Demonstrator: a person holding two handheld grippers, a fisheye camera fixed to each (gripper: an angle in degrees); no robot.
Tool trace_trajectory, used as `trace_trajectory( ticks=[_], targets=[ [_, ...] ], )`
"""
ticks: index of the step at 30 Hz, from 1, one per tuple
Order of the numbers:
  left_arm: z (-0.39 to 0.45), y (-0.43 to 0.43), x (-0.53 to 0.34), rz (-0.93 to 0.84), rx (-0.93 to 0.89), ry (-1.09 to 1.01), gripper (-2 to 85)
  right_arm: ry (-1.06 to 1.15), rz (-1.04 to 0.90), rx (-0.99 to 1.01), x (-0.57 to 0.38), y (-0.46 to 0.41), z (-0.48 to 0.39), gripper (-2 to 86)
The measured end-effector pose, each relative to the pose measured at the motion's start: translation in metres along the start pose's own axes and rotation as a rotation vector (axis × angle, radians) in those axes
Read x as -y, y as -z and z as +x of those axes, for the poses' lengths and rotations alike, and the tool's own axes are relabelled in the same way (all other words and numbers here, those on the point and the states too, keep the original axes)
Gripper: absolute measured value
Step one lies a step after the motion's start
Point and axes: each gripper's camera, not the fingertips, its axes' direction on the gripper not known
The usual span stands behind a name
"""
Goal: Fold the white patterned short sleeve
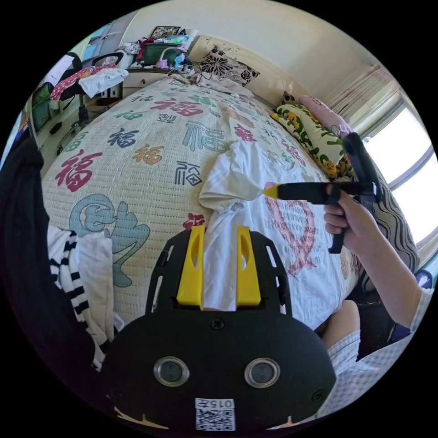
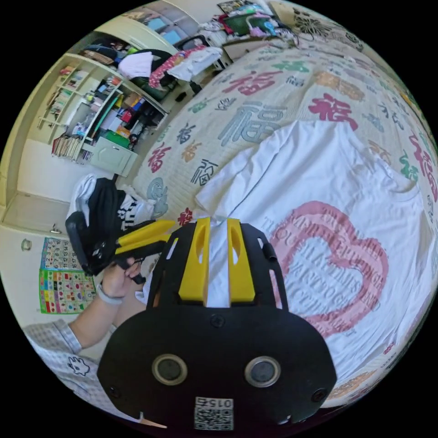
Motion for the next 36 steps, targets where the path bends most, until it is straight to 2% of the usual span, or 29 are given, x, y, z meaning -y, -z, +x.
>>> trace_trajectory(
  ticks=[4, 7, 10, 12, 19, 25, 30, 33, 35, 36],
  targets=[
    [-0.012, 0.009, 0.008, 0.001, -0.016, 0.025, 11.0, -0.041, -0.027, 0.039, 0.024, -0.038, 0.001, -0.6],
    [-0.038, 0.006, 0.015, -0.016, -0.143, 0.126, 9.6, -0.045, 0.029, 0.046, 0.030, -0.042, -0.001, -0.9],
    [-0.051, 0.006, 0.019, -0.020, -0.202, 0.170, 5.3, -0.046, 0.088, 0.064, 0.040, -0.036, -0.003, -1.0],
    [-0.055, 0.024, 0.018, 0.050, -0.237, 0.165, 1.2, -0.050, 0.158, 0.097, 0.054, -0.026, -0.008, -1.0],
    [-0.082, 0.113, 0.020, 0.331, -0.045, 0.196, -0.5, 0.076, 0.201, 0.066, 0.149, -0.042, -0.074, -1.0],
    [-0.098, 0.116, 0.032, 0.278, 0.069, 0.213, -0.5, 0.119, 0.071, -0.040, 0.229, -0.136, -0.135, -0.7],
    [-0.112, 0.106, 0.007, 0.230, 0.052, 0.306, -0.3, 0.255, -0.111, -0.341, 0.236, -0.227, -0.186, -0.3],
    [-0.109, 0.101, -0.001, 0.208, 0.066, 0.310, 0.3, 0.333, -0.057, -0.580, 0.226, -0.235, -0.219, -0.4],
    [-0.105, 0.100, -0.004, 0.202, 0.079, 0.313, 1.4, 0.359, 0.011, -0.616, 0.220, -0.220, -0.237, -0.5],
    [-0.102, 0.101, -0.007, 0.200, 0.082, 0.327, 2.4, 0.383, 0.025, -0.567, 0.214, -0.206, -0.245, -0.5]
  ],
)
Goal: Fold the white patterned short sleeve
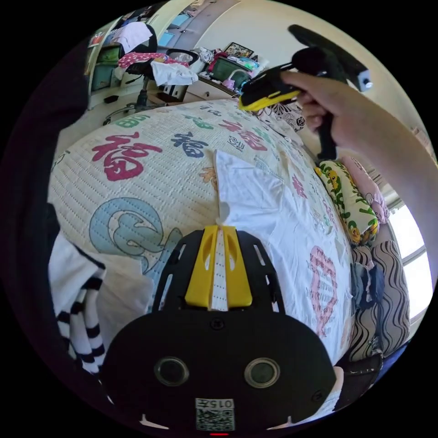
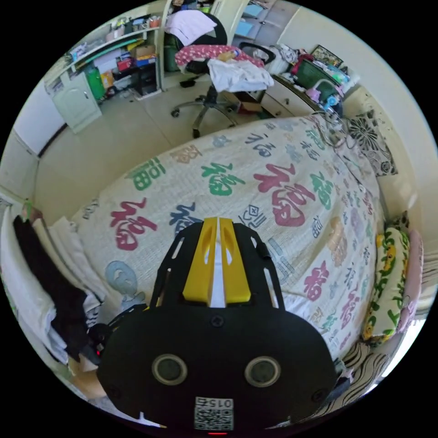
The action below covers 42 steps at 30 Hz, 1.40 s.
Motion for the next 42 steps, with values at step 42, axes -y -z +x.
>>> trace_trajectory(
  ticks=[42],
  targets=[
    [0.186, -0.111, -0.326, -0.920, 0.276, -0.602, -0.3, -0.804, -0.328, 0.448, -0.836, 0.210, 0.176, -0.1]
  ],
)
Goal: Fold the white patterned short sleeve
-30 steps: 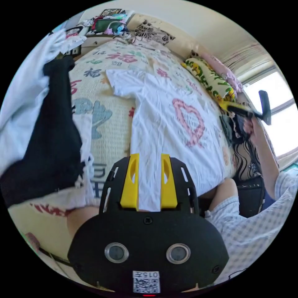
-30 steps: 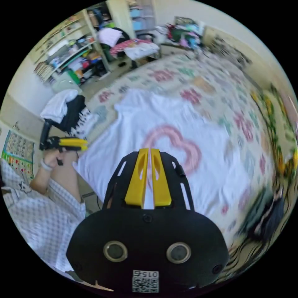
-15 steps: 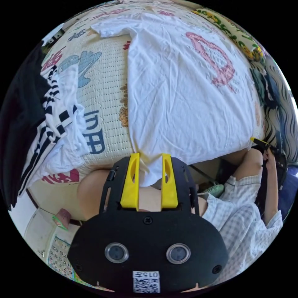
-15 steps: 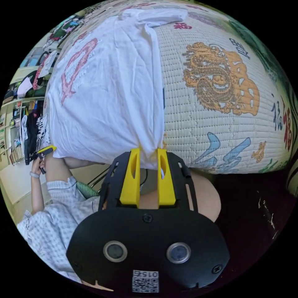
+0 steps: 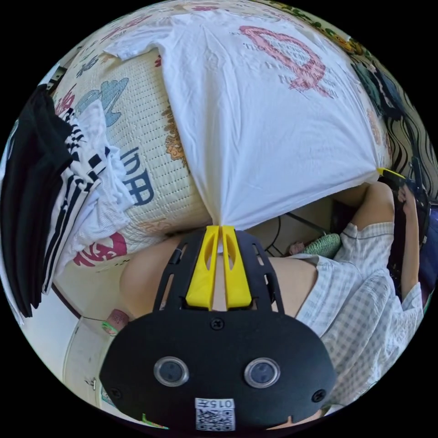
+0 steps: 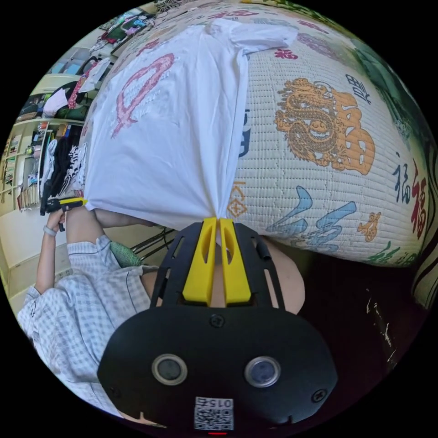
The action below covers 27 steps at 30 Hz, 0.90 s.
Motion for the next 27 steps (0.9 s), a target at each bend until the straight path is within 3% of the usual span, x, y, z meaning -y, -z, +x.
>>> trace_trajectory(
  ticks=[4, 7, 9, 13, 16, 20, 27],
  targets=[
    [0.010, -0.029, 0.019, -0.031, 0.005, 0.017, -0.2, -0.028, -0.058, -0.048, -0.007, 0.007, -0.003, 1.1],
    [0.027, -0.072, 0.045, -0.196, 0.042, -0.006, 0.4, -0.038, -0.126, -0.150, -0.014, 0.010, -0.009, 4.1],
    [0.040, -0.096, 0.058, -0.291, 0.021, -0.044, 0.8, -0.048, -0.044, -0.145, -0.032, 0.036, -0.012, 4.9],
    [0.066, -0.081, 0.065, -0.146, 0.024, -0.084, 1.0, -0.023, 0.116, -0.079, -0.064, 0.083, -0.022, 4.3],
    [0.098, -0.060, 0.074, 0.066, 0.055, -0.105, 0.8, 0.028, 0.197, -0.090, -0.076, 0.110, -0.048, 3.0],
    [0.161, -0.059, 0.094, 0.301, 0.158, -0.162, 0.0, 0.152, 0.281, -0.227, -0.080, 0.129, -0.113, 0.0],
    [0.247, -0.141, 0.166, 0.278, 0.147, -0.198, -0.6, 0.272, 0.275, -0.364, -0.071, 0.117, -0.196, -0.6]
  ],
)
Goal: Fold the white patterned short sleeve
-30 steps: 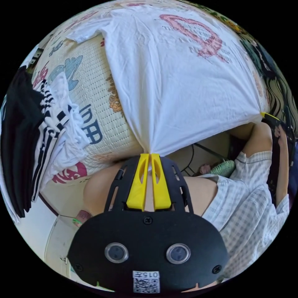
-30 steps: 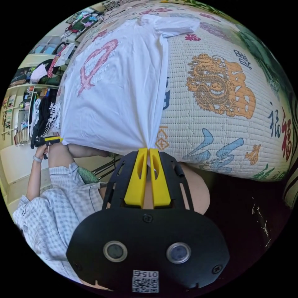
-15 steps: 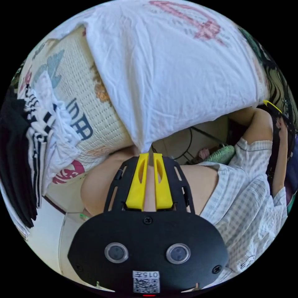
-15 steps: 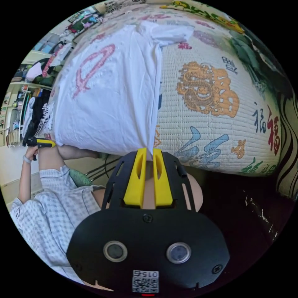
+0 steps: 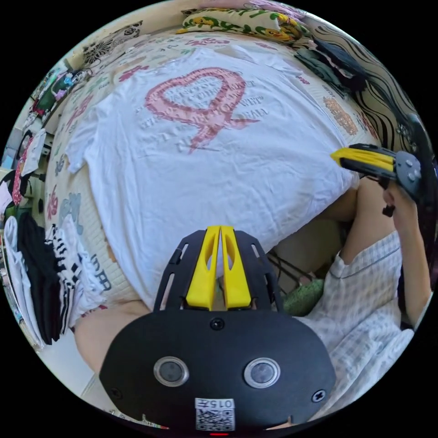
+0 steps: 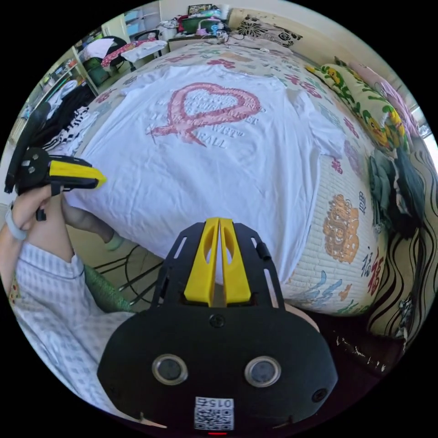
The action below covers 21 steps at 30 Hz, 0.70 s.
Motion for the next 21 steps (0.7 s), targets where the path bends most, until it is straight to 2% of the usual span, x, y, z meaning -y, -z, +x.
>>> trace_trajectory(
  ticks=[4, 6, 10, 13, 14, 15, 17, 21],
  targets=[
    [0.026, -0.046, 0.036, -0.081, -0.079, -0.024, -0.5, -0.045, -0.012, 0.040, 0.005, 0.001, 0.000, -0.6],
    [0.038, -0.074, 0.049, -0.104, -0.046, -0.044, -0.4, -0.070, -0.078, 0.091, 0.006, -0.004, 0.002, -0.5],
    [0.047, -0.097, 0.058, -0.089, -0.035, -0.153, -0.4, -0.059, -0.057, 0.051, 0.001, 0.015, 0.004, -0.7],
    [0.041, -0.113, 0.075, -0.159, -0.107, -0.185, -0.4, 0.026, -0.059, 0.031, -0.004, 0.035, 0.011, -0.9],
    [0.040, -0.115, 0.087, -0.213, -0.191, -0.225, -0.4, 0.021, -0.040, 0.072, -0.007, 0.047, 0.023, -0.9],
    [0.035, -0.106, 0.101, -0.181, -0.278, -0.229, -0.3, -0.039, 0.027, 0.104, -0.012, 0.064, 0.044, -0.9],
    [0.028, -0.080, 0.129, -0.054, -0.339, -0.221, 0.2, -0.152, 0.150, 0.111, -0.019, 0.092, 0.086, -0.7],
    [0.037, -0.022, 0.245, 0.244, -0.321, -0.332, 4.4, -0.392, 0.405, 0.129, -0.023, 0.138, 0.207, 0.8]
  ],
)
